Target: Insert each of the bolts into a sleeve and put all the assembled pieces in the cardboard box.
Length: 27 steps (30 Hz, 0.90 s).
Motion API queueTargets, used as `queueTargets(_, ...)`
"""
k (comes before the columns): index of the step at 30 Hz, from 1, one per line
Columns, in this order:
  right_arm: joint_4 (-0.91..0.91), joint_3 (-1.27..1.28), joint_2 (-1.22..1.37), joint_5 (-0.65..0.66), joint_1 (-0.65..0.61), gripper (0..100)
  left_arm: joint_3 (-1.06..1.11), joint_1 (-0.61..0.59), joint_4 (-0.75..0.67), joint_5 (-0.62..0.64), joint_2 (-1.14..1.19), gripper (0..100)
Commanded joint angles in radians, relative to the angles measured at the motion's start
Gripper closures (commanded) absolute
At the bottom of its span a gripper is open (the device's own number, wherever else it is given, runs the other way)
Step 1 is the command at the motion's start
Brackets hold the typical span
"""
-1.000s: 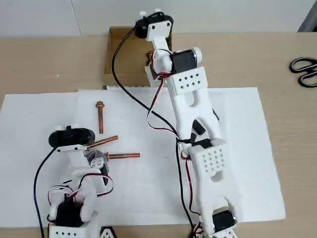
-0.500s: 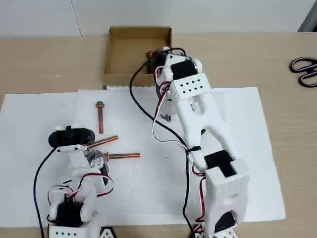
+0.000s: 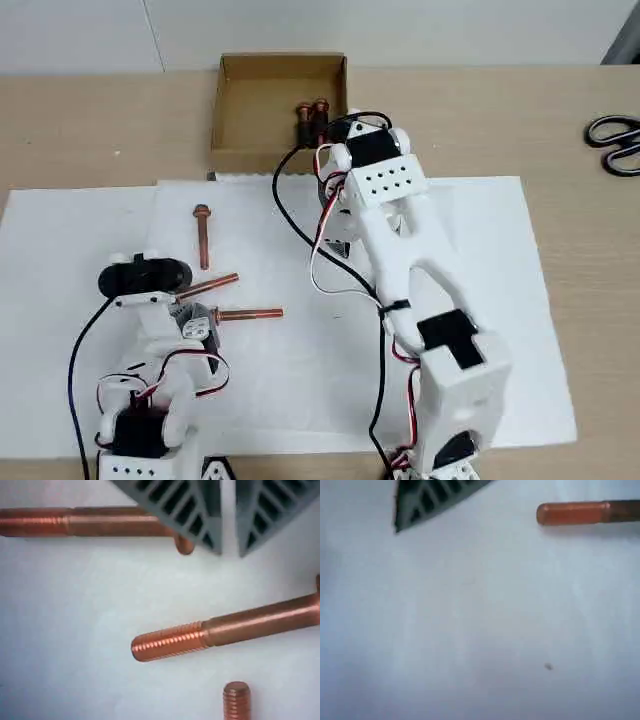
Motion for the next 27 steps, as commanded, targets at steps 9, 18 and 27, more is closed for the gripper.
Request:
queueTargets(9, 0.012, 0.198, -0.171, -0.035, 0.013, 84.7, -0.002, -0.002, -0.015, -0.006, -0.011, 99)
queueTargets(18, 0.002, 0.196, -0.088, -0.064, 0.076, 84.7, -0.002, -0.002, -0.015, -0.006, -0.011, 99)
queueTargets(27, -0.021, 0.190, 0.002, -0.069, 0.079, 84.6, -0.002, -0.002, -0.015, -0.006, -0.011, 99)
